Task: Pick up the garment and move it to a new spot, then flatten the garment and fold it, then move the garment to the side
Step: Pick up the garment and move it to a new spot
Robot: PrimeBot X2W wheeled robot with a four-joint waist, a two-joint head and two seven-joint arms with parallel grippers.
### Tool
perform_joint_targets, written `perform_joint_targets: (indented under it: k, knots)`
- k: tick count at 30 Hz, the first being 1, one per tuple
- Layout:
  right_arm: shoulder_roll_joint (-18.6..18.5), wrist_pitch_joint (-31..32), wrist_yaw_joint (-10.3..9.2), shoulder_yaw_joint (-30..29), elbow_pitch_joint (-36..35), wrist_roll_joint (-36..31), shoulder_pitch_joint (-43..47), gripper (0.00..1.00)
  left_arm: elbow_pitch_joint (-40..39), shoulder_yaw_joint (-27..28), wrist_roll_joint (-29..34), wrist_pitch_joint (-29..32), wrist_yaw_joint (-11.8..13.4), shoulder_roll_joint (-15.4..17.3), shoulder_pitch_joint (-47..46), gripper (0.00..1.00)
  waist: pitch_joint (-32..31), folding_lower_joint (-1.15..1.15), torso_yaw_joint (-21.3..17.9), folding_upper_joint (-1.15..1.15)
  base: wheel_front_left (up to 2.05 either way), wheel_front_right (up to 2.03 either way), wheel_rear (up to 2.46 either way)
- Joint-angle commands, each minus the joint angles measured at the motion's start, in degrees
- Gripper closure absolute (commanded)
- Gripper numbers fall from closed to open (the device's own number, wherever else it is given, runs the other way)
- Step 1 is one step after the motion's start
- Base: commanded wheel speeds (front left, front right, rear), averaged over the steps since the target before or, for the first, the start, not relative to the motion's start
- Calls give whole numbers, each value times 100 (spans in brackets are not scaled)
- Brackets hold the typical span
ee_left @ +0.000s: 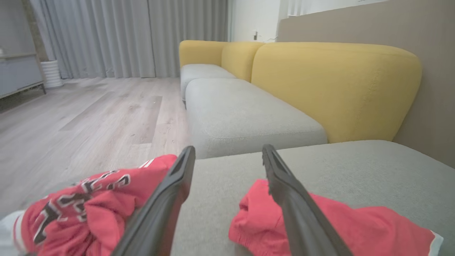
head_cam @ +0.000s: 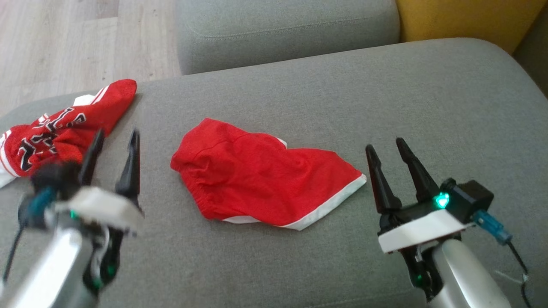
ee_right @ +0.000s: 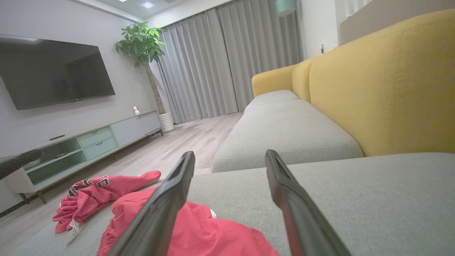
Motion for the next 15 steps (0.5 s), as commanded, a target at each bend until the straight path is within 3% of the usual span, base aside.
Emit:
perform_joint_targets:
  k: [1,4,7,11,15]
  knots:
    - [-2,-62,-4,56,-211,-43,-122,0,-263,372,55,-60,92,169,-128,0,1,0,5,0,0,0,0]
    - [12,-62,-4,27,-228,-48,-40,0,-747,780,214,-78,373,-47,513,0,19,0,16,0,0,0,0]
    - [14,-62,-4,0,-234,-75,31,0,-1101,1264,518,-81,497,-412,1129,0,44,0,21,0,0,0,0]
    - [-25,-62,-4,-51,-232,-89,99,0,-1243,1688,837,-82,307,-925,1641,0,91,0,74,0,0,0,0]
    - [-69,-62,-4,-24,-215,-96,47,0,-1237,1928,1162,-82,-3,-1220,1737,0,147,0,99,0,0,0,0]
